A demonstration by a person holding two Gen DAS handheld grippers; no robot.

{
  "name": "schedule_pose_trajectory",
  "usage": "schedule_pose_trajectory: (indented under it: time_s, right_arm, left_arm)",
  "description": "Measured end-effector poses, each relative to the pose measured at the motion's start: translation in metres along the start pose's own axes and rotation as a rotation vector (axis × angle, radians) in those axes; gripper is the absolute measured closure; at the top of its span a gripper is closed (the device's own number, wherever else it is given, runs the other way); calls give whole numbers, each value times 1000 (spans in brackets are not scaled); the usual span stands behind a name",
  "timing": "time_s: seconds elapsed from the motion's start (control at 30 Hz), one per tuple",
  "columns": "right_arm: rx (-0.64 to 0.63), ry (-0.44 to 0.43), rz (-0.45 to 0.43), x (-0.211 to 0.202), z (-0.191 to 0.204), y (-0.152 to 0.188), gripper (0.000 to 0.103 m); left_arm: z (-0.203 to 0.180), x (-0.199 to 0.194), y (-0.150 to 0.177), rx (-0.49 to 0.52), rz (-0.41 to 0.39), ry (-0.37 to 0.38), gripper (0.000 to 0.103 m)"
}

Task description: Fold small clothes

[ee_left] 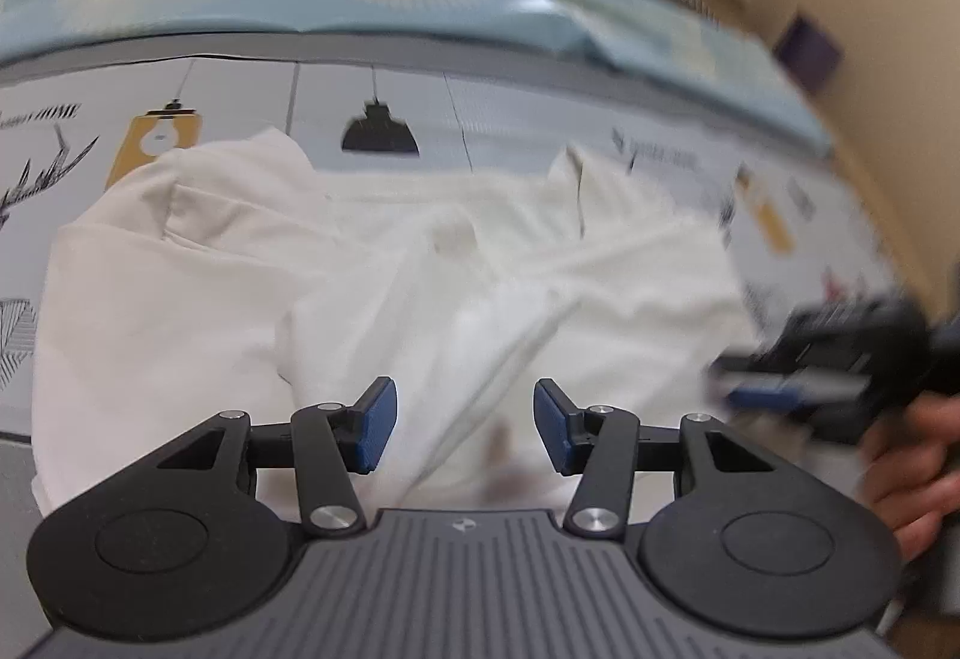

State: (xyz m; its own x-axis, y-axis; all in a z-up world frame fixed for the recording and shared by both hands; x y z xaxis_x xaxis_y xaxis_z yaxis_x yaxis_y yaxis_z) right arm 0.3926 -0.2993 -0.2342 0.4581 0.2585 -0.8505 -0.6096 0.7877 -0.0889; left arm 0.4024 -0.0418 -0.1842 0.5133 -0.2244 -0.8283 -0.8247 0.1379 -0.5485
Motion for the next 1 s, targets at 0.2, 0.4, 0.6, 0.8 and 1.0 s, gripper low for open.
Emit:
schedule_pose_trajectory:
  time_s: [0.2, 0.4, 0.6, 0.8, 1.0]
  right_arm:
    - [12, 27, 2, -6, -1, -8, 73]
    - [23, 57, 7, 1, 0, -12, 73]
    - [35, 96, -1, 4, -7, -10, 69]
    - [30, 100, -8, 3, -8, -9, 69]
    - [47, 106, -30, -2, -9, -14, 84]
  left_arm:
    - [13, 13, 11, 70, 59, -192, 99]
    - [108, -62, 32, -623, -128, -379, 80]
    - [137, -56, 58, -837, -96, -271, 72]
    - [172, -47, 63, -933, -82, -266, 72]
    - [188, -51, 79, -987, -39, -305, 101]
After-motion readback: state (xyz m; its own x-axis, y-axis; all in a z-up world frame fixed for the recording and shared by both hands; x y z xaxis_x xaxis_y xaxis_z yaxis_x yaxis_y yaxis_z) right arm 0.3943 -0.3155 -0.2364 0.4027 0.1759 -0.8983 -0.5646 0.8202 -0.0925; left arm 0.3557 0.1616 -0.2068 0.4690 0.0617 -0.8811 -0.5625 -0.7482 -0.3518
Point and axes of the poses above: each gripper's, at about its wrist camera, not at the fingertips, and x roughly the way its jaws point, z to its left, y to its underside, the point moved 6 cm from there along x, roughly the way its jaws point, and after that the axes turned 10 degrees about x, right-handed, at the moved point
